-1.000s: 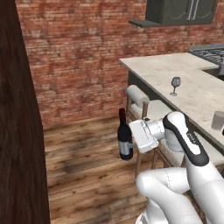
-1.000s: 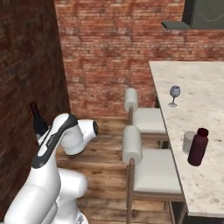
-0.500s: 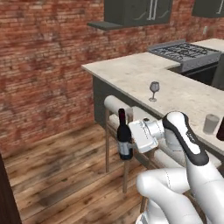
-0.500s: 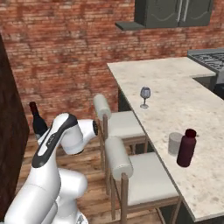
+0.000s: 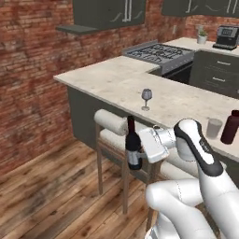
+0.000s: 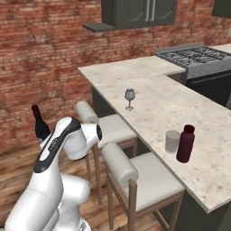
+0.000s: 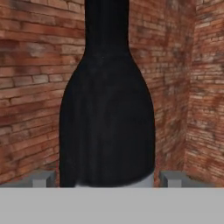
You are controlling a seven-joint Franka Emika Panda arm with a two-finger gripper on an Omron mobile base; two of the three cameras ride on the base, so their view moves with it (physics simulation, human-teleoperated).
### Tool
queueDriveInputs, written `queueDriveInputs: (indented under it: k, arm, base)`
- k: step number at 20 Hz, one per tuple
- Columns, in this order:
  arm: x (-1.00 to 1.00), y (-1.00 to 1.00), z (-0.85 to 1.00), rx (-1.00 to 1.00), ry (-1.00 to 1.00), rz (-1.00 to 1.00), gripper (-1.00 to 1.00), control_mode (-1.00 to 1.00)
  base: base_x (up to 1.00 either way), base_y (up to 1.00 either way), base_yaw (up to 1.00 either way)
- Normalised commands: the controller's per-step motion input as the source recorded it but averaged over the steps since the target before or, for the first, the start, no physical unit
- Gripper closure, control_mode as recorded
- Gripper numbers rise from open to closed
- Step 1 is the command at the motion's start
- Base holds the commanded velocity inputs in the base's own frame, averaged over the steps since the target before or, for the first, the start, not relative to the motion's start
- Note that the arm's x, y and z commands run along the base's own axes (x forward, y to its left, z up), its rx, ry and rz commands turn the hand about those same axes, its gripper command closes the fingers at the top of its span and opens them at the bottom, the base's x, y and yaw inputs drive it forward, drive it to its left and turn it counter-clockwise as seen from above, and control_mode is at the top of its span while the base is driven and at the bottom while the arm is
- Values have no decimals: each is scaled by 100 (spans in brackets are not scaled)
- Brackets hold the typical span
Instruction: There is a wine glass and glass cup on the dining counter. Place the wine bottle next to the wine glass and the juice bottle next to the glass cup.
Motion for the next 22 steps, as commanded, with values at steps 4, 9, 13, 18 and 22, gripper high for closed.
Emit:
queueDriveInputs:
  k: [4, 9, 13, 18, 22]
  arm:
    - [0, 0, 0, 0, 0, 0, 100, 100]
    - [0, 0, 0, 0, 0, 0, 100, 100]
    - [0, 0, 0, 0, 0, 0, 100, 100]
    - [0, 0, 0, 0, 0, 0, 100, 100]
    - [0, 0, 0, 0, 0, 0, 100, 100]
  base:
    - [3, 66, -22]
    - [-11, 73, -13]
    - [-17, 75, -14]
    - [23, 59, -39]
    - [36, 51, -48]
